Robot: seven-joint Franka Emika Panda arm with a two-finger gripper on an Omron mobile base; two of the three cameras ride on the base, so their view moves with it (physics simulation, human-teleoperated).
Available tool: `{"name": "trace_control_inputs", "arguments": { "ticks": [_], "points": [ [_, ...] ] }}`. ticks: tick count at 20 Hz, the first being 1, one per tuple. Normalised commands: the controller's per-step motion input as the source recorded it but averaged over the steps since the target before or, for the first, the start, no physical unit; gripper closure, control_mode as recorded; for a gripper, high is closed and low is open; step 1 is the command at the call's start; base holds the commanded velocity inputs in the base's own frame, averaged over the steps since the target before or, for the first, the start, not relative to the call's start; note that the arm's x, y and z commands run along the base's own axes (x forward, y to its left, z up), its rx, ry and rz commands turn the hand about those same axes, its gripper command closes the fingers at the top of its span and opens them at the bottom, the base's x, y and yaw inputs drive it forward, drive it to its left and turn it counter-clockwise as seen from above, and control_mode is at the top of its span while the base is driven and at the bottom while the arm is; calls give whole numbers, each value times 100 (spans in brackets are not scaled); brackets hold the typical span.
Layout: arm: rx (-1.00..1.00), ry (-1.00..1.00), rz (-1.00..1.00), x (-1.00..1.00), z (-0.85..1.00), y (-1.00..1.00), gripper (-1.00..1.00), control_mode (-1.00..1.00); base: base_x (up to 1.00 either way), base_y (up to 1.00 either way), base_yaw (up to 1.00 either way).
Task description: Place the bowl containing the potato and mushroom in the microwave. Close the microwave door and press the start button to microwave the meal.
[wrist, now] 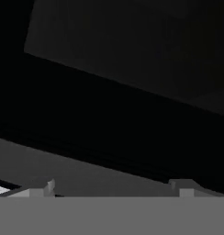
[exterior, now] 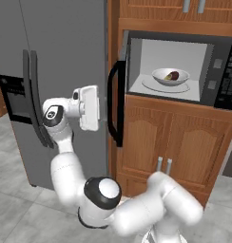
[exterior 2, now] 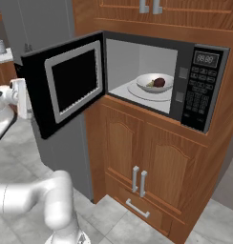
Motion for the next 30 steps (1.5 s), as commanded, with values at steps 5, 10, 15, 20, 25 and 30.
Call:
{"name": "trace_control_inputs", "arguments": {
  "ticks": [5, 10, 15, 20, 25, 30],
  "points": [
    [12, -17, 8, -76, 0, -100, -100, -100, 0, 0, 0],
    [25, 0, 13, 0, 0, -100, -100, -100, 0, 0, 0],
    [28, 2, 18, 42, 1, -100, -100, -100, 0, 0, 0],
    [26, 1, 26, 62, 0, -100, -100, -100, 0, 0, 0],
    [22, 0, 29, 86, 0, -100, -100, -100, 0, 0, 0],
    [21, 0, 33, 82, 0, -100, -100, -100, 0, 0, 0]
  ]
}}
